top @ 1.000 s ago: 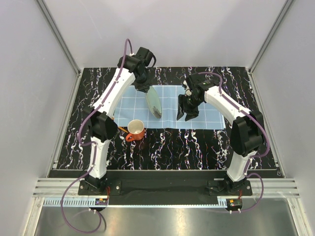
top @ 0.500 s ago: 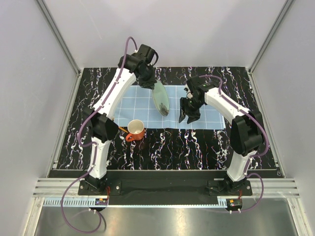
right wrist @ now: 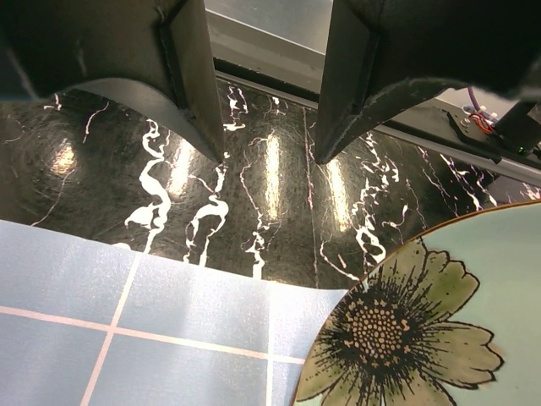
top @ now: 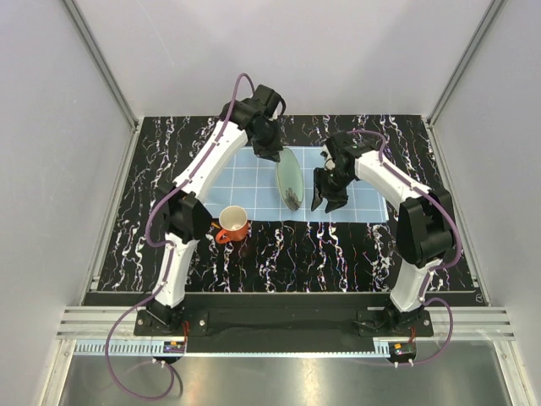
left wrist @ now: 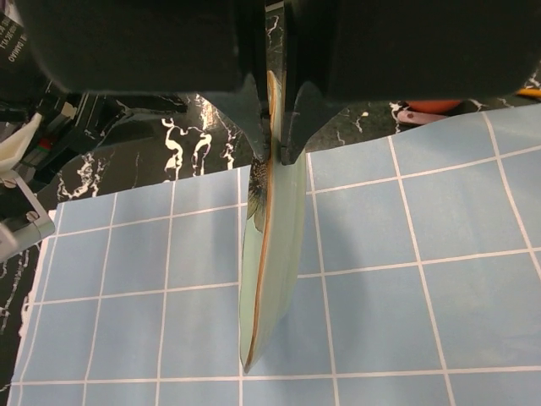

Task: Set the dinner table for one person
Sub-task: Place the plate on the napkin.

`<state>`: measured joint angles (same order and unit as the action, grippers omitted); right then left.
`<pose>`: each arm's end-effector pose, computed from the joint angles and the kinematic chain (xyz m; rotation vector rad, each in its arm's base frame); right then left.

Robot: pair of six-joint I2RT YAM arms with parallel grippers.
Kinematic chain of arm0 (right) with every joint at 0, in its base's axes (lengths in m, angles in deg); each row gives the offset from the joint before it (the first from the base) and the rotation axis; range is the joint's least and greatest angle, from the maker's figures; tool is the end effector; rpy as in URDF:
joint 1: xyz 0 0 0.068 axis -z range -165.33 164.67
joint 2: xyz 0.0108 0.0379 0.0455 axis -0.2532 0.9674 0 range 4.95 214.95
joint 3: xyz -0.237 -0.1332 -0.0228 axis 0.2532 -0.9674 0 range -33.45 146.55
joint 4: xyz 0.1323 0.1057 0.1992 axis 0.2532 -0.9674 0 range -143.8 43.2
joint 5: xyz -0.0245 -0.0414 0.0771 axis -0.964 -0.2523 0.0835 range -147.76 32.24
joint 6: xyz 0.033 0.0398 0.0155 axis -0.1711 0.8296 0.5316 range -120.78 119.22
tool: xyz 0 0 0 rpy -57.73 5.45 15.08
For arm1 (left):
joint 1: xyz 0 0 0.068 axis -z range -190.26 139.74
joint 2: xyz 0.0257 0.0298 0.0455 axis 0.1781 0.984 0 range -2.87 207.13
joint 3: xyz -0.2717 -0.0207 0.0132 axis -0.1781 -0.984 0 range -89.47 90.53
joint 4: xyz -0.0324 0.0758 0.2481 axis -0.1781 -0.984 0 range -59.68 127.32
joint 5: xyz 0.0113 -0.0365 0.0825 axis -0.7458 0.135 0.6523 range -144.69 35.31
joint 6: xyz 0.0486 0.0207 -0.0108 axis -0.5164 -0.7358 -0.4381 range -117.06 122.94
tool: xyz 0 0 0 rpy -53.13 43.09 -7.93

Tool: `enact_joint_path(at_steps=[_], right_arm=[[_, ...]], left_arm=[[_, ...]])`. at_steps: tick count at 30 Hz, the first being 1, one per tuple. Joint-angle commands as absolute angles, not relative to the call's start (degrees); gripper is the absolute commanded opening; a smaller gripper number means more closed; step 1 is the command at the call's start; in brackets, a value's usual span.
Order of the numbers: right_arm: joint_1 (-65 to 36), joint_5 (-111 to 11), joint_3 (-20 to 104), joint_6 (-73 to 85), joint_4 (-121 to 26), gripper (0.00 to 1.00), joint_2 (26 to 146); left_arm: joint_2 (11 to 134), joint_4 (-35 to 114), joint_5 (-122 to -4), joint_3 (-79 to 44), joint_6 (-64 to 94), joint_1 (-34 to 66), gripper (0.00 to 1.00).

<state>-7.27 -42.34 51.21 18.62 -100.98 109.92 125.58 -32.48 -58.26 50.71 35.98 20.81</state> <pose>0.3376 0.1462 0.2354 -0.1194 2.9380 0.5140 0.4012 -0.2443 0.3358 -0.0221 2.6617 -0.4746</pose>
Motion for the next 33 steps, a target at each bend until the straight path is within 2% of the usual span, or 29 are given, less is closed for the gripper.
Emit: enact_joint_path(at_steps=[1, 17, 33], right_arm=[[-6.25, -43.96, 51.45, 17.42, -99.54, 0.54, 110.07], [-5.19, -44.66, 55.14, 16.71, -100.06, 0.53, 113.33], [-4.14, -47.92, 54.09, 16.01, -100.15, 0.53, 110.25]], left_arm=[[125.28, -26.23, -63.47, 55.02, 35.99, 21.55, 0.00], [123.61, -23.76, -66.55, 57.48, 34.85, 21.82, 0.00], [129.15, -21.83, -70.51, 58.19, 35.73, 21.64, 0.00]])
